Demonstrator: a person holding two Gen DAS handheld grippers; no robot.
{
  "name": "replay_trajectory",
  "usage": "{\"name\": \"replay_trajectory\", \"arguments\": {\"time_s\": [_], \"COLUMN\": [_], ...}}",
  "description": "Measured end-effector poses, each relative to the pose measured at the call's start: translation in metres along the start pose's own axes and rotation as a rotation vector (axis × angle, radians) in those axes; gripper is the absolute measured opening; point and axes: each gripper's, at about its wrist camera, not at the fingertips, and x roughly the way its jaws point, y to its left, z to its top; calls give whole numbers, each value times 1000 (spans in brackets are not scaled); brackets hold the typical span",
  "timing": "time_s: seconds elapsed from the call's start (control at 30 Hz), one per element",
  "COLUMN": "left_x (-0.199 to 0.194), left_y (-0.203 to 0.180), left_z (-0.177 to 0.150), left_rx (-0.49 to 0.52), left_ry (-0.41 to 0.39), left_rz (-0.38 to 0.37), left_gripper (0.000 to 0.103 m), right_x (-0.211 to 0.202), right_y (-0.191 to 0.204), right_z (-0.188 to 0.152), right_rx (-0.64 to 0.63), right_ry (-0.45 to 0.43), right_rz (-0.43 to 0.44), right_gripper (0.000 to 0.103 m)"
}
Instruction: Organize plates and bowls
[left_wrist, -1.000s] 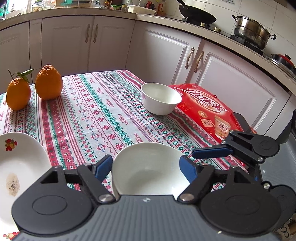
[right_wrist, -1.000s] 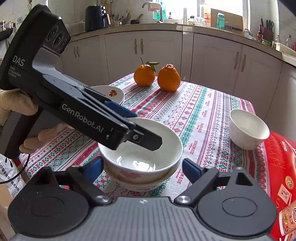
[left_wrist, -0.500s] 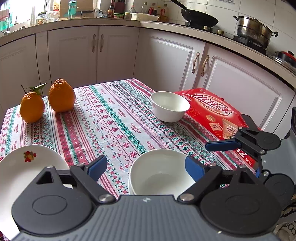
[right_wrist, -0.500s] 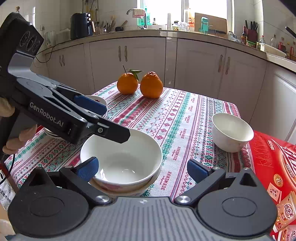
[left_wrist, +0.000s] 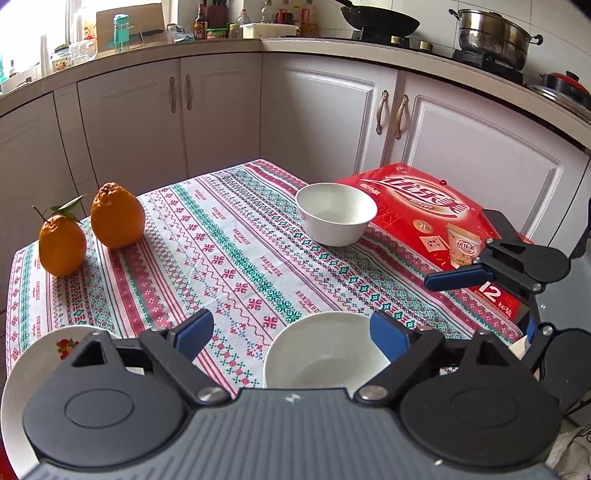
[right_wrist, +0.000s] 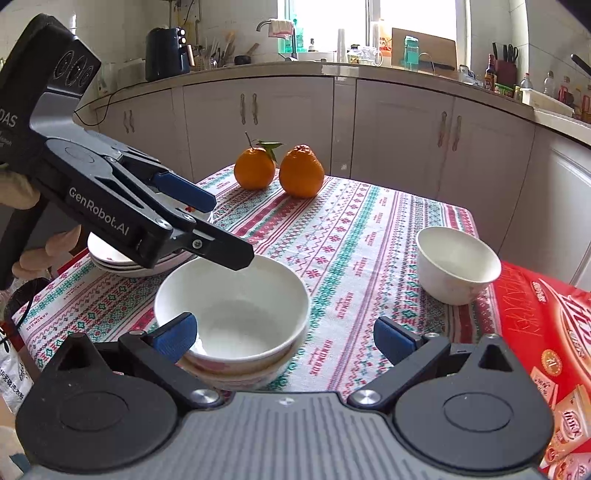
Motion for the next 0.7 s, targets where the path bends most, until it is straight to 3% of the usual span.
{"name": "replay_trajectory", "arguments": {"time_s": [0.27, 0.37, 0.7], "left_x": [26, 40, 108], "left_y": [-14, -19, -30], "left_z": [37, 51, 86], "left_rx": [89, 107, 182], "left_ry": [-5, -7, 54], "left_rz": [-36, -52, -87], "left_gripper": [92, 96, 97], "right_x": [-3, 1, 21], "right_y": [-43, -59, -116], "right_z": [2, 1, 1], "right_rx": [32, 42, 35], "right_ry": [-4, 6, 9], "right_rz": [-61, -80, -181], "right_gripper": [103, 103, 103]}}
